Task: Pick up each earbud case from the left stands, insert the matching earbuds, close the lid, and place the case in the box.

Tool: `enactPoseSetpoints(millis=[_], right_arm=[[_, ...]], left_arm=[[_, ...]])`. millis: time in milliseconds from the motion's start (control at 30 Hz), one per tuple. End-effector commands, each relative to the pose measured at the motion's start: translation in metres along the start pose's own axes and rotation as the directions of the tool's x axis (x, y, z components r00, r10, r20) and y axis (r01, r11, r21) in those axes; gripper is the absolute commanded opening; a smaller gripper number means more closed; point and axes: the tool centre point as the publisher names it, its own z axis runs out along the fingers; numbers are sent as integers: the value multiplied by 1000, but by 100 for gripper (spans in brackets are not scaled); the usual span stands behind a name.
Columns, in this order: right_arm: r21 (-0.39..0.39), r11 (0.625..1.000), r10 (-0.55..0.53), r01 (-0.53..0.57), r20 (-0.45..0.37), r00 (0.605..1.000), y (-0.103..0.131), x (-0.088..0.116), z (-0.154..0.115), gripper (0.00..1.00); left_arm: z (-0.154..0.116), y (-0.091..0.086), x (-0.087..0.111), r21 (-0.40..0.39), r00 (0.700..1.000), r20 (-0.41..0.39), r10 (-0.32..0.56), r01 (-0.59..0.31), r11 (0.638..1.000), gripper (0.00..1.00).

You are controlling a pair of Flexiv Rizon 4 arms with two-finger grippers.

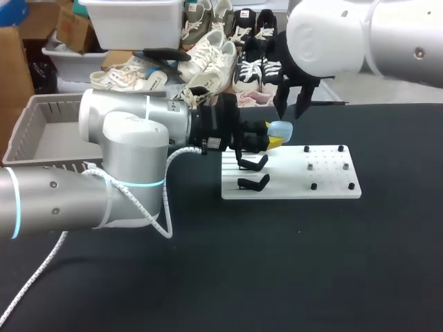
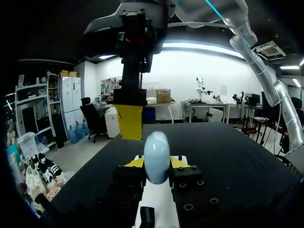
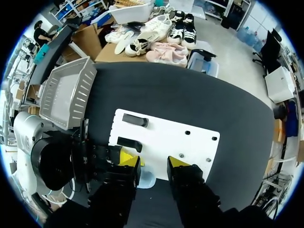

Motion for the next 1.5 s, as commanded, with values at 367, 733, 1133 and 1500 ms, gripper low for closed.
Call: enactPoseSetpoints(millis=[367, 733, 1133, 1500], right_arm=[[-124, 971, 227, -203, 239, 944, -49, 78, -42, 38], [-169, 880, 458, -443, 60, 887, -97, 141, 14, 35], [-196, 815, 559, -546, 17, 829, -99, 160, 26, 35], [-146, 804, 582, -576, -2, 813, -87, 155, 21, 35]], left_arm=[[-1, -2, 0, -4, 1000, 1, 1, -1, 1000, 0], [-108, 49, -7, -250, 999, -11, 42, -44, 967, 0], [-221, 69, 7, -483, 989, -147, 3, -75, 872, 0], [-262, 82, 63, -551, 976, -200, -90, -36, 833, 0]])
